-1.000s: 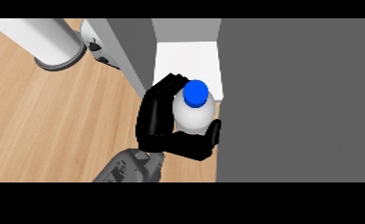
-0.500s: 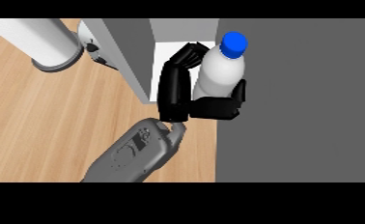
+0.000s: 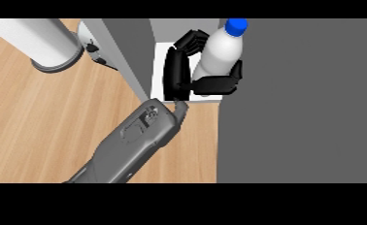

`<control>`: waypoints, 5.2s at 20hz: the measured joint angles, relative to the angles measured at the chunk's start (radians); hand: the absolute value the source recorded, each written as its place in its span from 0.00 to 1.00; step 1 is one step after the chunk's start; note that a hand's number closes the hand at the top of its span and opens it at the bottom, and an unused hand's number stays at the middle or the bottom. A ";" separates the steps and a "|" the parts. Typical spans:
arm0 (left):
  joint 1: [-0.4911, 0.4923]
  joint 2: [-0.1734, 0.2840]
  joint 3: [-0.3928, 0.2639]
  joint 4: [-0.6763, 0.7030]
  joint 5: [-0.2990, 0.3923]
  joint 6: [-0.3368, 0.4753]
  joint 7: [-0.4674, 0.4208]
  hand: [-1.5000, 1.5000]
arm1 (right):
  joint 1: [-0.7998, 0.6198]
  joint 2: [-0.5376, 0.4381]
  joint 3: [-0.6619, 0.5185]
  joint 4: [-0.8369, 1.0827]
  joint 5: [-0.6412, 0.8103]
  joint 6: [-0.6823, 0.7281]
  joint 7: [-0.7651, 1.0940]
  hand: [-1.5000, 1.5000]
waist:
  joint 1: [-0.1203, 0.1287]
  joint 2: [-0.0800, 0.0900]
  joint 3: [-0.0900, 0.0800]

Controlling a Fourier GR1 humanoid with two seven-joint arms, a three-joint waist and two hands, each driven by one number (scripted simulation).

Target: Pick up the bottled water, place it into the cabinet and close the cabinet

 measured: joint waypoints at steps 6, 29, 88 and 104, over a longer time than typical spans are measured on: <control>-0.054 0.000 0.030 0.154 0.035 -0.031 -0.048 1.00 | -0.023 -0.012 -0.022 0.007 -0.014 0.009 0.022 0.00 | -0.001 0.002 0.000; -0.351 0.006 0.161 0.783 0.057 -0.137 -0.252 0.00 | -0.044 -0.015 -0.019 0.023 -0.065 0.051 0.021 0.00 | -0.028 0.014 0.000; 0.662 0.266 -0.135 -0.566 0.070 -0.271 -0.167 0.00 | -0.116 -0.117 0.348 -0.001 -0.046 0.101 0.247 1.00 | 0.042 -0.010 -0.002; 0.920 0.430 -0.053 -0.782 0.116 -0.335 -0.232 0.00 | -0.231 -0.054 0.734 -0.061 0.194 -0.007 0.420 1.00 | 0.040 -0.014 -0.006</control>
